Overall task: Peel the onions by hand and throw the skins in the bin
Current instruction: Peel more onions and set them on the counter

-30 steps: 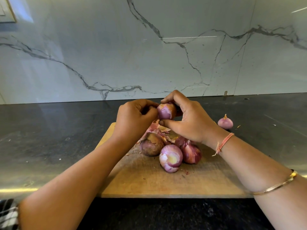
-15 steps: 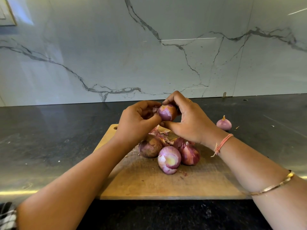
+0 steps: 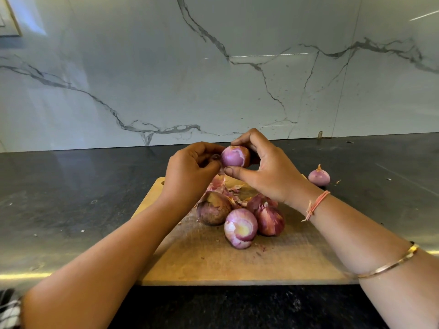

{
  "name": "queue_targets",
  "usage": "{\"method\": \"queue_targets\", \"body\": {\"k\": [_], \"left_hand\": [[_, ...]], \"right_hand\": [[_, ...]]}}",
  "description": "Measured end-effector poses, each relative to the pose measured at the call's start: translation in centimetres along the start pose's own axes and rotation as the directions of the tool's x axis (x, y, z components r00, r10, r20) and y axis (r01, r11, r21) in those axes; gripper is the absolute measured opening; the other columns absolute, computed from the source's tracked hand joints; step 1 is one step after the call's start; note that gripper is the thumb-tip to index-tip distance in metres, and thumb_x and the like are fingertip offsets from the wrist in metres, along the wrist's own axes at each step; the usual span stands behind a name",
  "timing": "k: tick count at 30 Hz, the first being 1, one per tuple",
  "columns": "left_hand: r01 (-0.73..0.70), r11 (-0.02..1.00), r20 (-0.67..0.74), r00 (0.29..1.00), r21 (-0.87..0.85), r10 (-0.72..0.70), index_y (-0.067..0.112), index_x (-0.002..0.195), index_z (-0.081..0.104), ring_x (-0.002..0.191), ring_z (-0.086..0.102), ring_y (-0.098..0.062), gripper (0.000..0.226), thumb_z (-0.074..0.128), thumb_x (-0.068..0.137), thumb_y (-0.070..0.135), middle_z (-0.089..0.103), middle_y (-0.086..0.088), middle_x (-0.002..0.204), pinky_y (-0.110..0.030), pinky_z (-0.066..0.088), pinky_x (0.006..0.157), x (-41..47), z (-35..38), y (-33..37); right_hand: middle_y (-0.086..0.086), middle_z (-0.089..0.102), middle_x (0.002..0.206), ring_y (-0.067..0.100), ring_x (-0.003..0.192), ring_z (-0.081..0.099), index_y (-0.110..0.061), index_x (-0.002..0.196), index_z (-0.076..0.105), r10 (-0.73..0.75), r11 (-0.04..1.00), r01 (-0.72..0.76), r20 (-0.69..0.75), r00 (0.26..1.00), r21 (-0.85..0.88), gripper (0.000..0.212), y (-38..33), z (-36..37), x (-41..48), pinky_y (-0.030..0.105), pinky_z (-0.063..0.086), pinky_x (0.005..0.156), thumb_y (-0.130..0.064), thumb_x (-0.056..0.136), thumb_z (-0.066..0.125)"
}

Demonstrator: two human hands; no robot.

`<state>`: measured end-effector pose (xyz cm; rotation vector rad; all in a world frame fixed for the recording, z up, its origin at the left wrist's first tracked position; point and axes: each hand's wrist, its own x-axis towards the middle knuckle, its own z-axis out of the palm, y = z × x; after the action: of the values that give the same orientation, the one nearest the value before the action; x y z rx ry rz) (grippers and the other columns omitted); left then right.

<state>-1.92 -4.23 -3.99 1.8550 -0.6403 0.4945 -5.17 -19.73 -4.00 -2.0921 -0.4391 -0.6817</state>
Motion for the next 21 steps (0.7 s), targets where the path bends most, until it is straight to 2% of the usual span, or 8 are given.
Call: {"method": "queue_targets", "body": {"k": [3, 7, 10, 11, 14, 16, 19, 21], "left_hand": [[-0.005, 1.0, -0.024, 1.0, 0.03, 0.006, 0.03, 0.094, 0.068, 0.079, 0.064, 0.006, 0.029, 0.062, 0.085, 0.003, 0.064, 0.024, 0.081, -0.012, 0.052, 0.072, 0.0, 0.0, -0.1], [-0.033, 0.999, -0.037, 0.999, 0.033, 0.035, 0.031, 0.091, 0.066, 0.077, 0.065, 0.002, 0.031, 0.06, 0.086, 0.002, 0.066, 0.022, 0.08, -0.018, 0.054, 0.072, 0.0, -0.2, 0.0], [-0.045, 0.999, -0.031, 0.998, 0.019, 0.046, 0.027, 0.092, 0.07, 0.076, 0.066, -0.001, 0.027, 0.06, 0.086, 0.001, 0.068, 0.018, 0.08, -0.019, 0.055, 0.072, 0.1, -0.3, 0.0], [-0.052, 0.999, -0.025, 0.998, 0.01, 0.053, 0.027, 0.091, 0.07, 0.075, 0.066, -0.001, 0.028, 0.06, 0.087, 0.001, 0.068, 0.018, 0.08, -0.019, 0.056, 0.071, 0.2, -0.4, 0.0], [-0.069, 0.998, -0.012, 0.998, -0.004, 0.069, 0.03, 0.091, 0.069, 0.074, 0.066, -0.003, 0.033, 0.058, 0.087, -0.001, 0.068, 0.019, 0.079, -0.018, 0.055, 0.07, 0.2, -0.4, 0.0], [-0.057, 0.998, -0.025, 0.998, 0.006, 0.057, 0.026, 0.093, 0.073, 0.074, 0.066, -0.006, 0.031, 0.057, 0.087, -0.001, 0.069, 0.017, 0.08, -0.02, 0.055, 0.07, 0.3, -0.4, -0.2], [-0.027, 1.0, -0.047, 0.998, 0.013, 0.028, 0.025, 0.091, 0.072, 0.074, 0.066, -0.008, 0.03, 0.056, 0.088, -0.001, 0.067, 0.017, 0.08, -0.021, 0.056, 0.072, 0.5, -0.6, -0.5], [-0.022, 1.0, -0.047, 0.999, 0.016, 0.023, 0.029, 0.087, 0.069, 0.068, 0.065, -0.008, 0.032, 0.055, 0.088, 0.0, 0.067, 0.015, 0.078, -0.022, 0.056, 0.066, 0.6, -0.6, -0.5]], "right_hand": [[-0.008, 0.063, 0.101, 0.011, 0.095, 0.062, -0.017, 0.106, 0.058, 0.096, 0.985, -0.092, -0.019, 0.995, 0.144, 0.035, 0.2, -0.1, 0.3, 0.03, 0.052, 0.089, -0.013, 0.078, 0.078], [0.001, 0.064, 0.103, 0.013, 0.094, 0.061, -0.016, 0.104, 0.061, 0.177, 0.917, -0.169, 0.011, 0.984, 0.361, 0.03, 0.2, 0.0, 0.5, 0.024, 0.053, 0.084, -0.003, 0.08, 0.073], [0.013, 0.063, 0.104, 0.029, 0.098, 0.062, -0.012, 0.1, 0.062, 0.246, 0.842, -0.241, 0.055, 0.968, 0.482, 0.023, 0.0, -0.1, 0.5, 0.038, 0.053, 0.088, 0.001, 0.082, 0.068], [0.015, 0.063, 0.102, 0.03, 0.095, 0.062, -0.011, 0.098, 0.062, 0.27, 0.807, -0.265, 0.069, 0.96, 0.527, 0.021, -0.1, -0.2, 0.5, 0.039, 0.054, 0.086, 0.002, 0.082, 0.066], [0.018, 0.06, 0.096, 0.025, 0.078, 0.063, -0.005, 0.095, 0.06, 0.324, 0.69, -0.318, 0.115, 0.939, 0.65, 0.015, -0.5, -0.4, 0.6, 0.03, 0.057, 0.068, 0.005, 0.084, 0.059], [0.018, 0.059, 0.088, 0.025, 0.071, 0.062, -0.005, 0.091, 0.059, 0.334, 0.643, -0.328, 0.132, 0.933, 0.692, 0.009, -0.7, -0.4, 0.6, 0.029, 0.057, 0.063, 0.002, 0.088, 0.055], [0.019, 0.059, 0.08, 0.023, 0.06, 0.063, -0.005, 0.087, 0.056, 0.32, 0.62, -0.299, 0.114, 0.941, 0.726, 0.011, -0.9, -0.7, 0.6, 0.028, 0.054, 0.057, -0.007, 0.093, 0.048], [0.016, 0.059, 0.075, 0.02, 0.055, 0.061, -0.007, 0.085, 0.056, 0.317, 0.645, -0.297, 0.106, 0.942, 0.704, 0.012, -0.9, -0.8, 0.6, 0.025, 0.051, 0.052, -0.01, 0.094, 0.048]]}}
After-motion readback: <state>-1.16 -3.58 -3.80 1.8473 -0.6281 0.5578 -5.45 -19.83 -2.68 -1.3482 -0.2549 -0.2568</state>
